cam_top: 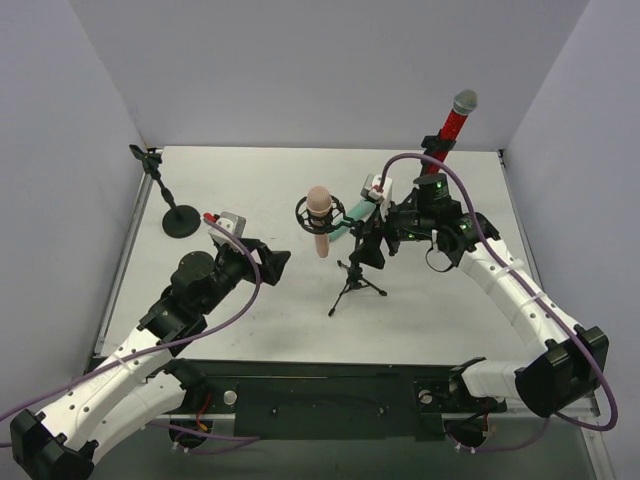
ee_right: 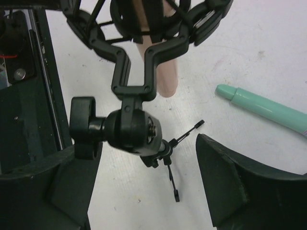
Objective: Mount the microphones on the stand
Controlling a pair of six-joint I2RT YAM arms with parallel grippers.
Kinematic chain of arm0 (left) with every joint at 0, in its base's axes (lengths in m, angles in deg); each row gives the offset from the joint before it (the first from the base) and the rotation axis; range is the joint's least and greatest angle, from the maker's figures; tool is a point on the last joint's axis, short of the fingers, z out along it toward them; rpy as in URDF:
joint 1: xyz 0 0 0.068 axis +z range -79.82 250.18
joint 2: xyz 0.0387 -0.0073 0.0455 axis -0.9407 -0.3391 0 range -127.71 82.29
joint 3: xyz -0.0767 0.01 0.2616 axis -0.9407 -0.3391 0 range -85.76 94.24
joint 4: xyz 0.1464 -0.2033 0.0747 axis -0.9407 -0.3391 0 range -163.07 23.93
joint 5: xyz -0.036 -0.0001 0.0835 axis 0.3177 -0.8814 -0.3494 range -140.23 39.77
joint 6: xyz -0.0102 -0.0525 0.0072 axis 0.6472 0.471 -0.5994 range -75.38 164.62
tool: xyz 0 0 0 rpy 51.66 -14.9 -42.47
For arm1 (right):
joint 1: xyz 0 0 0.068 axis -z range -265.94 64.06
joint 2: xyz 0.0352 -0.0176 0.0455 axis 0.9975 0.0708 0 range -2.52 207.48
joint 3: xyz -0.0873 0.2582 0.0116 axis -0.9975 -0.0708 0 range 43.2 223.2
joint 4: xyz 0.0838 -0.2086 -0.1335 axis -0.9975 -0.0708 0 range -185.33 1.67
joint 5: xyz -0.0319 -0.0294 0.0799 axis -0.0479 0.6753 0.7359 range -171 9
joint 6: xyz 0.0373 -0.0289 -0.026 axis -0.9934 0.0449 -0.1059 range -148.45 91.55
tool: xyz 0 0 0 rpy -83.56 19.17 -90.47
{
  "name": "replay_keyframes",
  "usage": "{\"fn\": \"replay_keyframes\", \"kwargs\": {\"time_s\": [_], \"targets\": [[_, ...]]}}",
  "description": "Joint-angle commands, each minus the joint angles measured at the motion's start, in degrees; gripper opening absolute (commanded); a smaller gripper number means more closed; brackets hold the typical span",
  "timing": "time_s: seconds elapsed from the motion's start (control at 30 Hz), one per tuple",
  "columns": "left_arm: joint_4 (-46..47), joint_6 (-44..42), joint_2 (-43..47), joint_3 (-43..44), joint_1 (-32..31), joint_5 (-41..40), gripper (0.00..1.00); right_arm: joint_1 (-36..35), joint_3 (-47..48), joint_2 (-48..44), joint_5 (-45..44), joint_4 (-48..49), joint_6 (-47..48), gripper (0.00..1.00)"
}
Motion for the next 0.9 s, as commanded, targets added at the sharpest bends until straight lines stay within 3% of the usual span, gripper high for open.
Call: {"fn": "replay_keyframes", "kwargs": {"time_s": [0.0, 0.17, 0.3, 0.43, 0.5, 0.63, 0.73, 0.87], "targets": [[3.2, 0.4, 0.5, 2.3, 0.4, 0.5, 0.95, -0.3, 0.4, 1.5, 1.8, 8.3, -3.8, 0.69], [3.1, 1.3, 1.7, 1.5, 0.5, 0.6, 0.95, -0.3, -0.2, 3.0, 4.9, 11.9, -4.0, 0.50], [2.3, 0.8, 2.7, 1.5, 0.4, -0.1, 0.95, -0.2, -2.4, 2.9, 7.3, 12.0, 0.6, 0.24], [2.1, 0.4, 2.3, 2.1, 0.4, 0.2, 0.95, 0.2, -3.7, 2.2, 9.4, 11.6, 3.2, 0.05], [2.3, 0.5, 1.8, 2.4, 0.5, 0.6, 0.95, 1.1, -3.6, 1.5, 10.3, 10.3, 3.9, 0.00], [2.5, 0.6, 1.7, 2.4, 0.4, 1.0, 0.95, 4.4, -2.5, -1.7, 11.8, 2.2, 9.6, 0.00], [2.6, 0.3, 1.7, 2.4, 0.4, 0.9, 0.95, 6.8, -0.7, -4.3, 11.9, -12.1, 21.7, 0.00], [2.9, -0.4, 2.0, 2.1, 0.4, 1.2, 0.95, 12.5, -0.4, -8.9, 12.2, -22.2, 28.8, 0.00]]}}
